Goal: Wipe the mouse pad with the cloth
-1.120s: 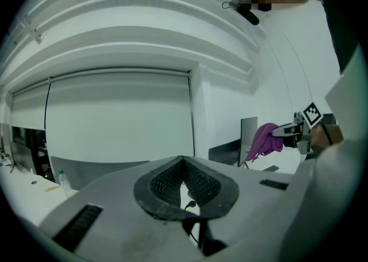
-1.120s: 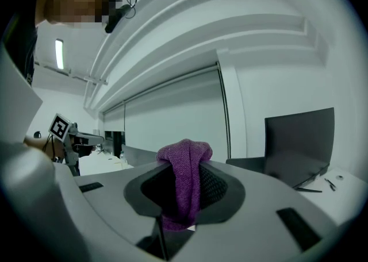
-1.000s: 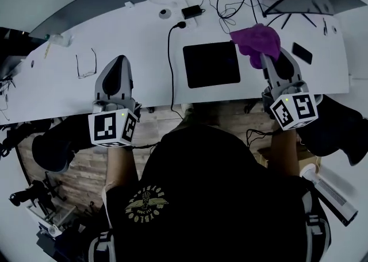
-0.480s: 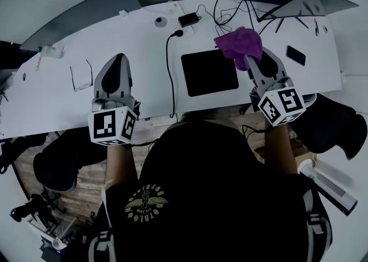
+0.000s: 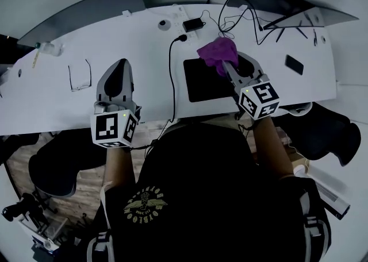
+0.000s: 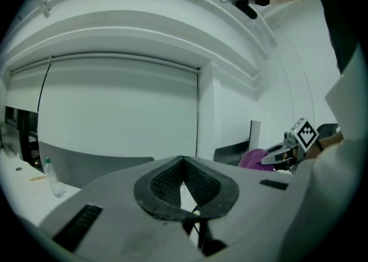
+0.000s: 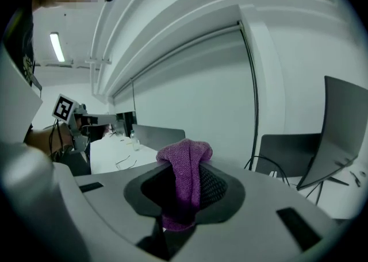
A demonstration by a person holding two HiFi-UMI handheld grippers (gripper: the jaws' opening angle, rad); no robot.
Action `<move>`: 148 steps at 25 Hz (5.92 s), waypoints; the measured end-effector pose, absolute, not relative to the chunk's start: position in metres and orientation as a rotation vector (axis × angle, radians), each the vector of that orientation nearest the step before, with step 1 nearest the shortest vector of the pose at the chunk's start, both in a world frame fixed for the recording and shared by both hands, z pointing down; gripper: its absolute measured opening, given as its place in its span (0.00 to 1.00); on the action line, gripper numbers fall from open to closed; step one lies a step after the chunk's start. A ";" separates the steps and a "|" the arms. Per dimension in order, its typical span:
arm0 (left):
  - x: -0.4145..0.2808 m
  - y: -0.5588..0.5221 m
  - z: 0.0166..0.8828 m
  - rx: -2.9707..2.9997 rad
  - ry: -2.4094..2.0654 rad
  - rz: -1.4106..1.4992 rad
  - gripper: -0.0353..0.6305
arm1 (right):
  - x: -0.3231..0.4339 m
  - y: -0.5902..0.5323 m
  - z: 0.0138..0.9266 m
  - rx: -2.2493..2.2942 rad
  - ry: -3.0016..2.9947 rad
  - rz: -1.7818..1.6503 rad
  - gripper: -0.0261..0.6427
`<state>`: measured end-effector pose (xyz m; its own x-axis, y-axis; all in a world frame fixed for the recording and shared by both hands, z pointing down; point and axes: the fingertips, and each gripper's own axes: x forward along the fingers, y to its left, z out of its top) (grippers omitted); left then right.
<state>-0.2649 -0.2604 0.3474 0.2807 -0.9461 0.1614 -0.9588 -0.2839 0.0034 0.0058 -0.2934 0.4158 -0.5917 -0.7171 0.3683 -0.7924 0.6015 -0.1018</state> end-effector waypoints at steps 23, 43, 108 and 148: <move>-0.231 -0.265 0.389 2.250 -1.869 0.350 0.06 | -0.042 -0.308 0.638 0.700 -2.323 0.532 0.17; -0.216 -0.253 0.404 2.184 -1.883 0.397 0.06 | -0.063 -0.302 0.739 0.526 -2.161 0.523 0.18; -0.243 -0.237 0.384 2.444 -1.673 0.357 0.06 | -0.040 -0.189 0.733 0.564 -2.037 0.472 0.18; -0.113 -0.262 0.356 2.553 -1.599 0.225 0.06 | 0.217 -0.199 0.733 1.091 -1.773 0.623 0.18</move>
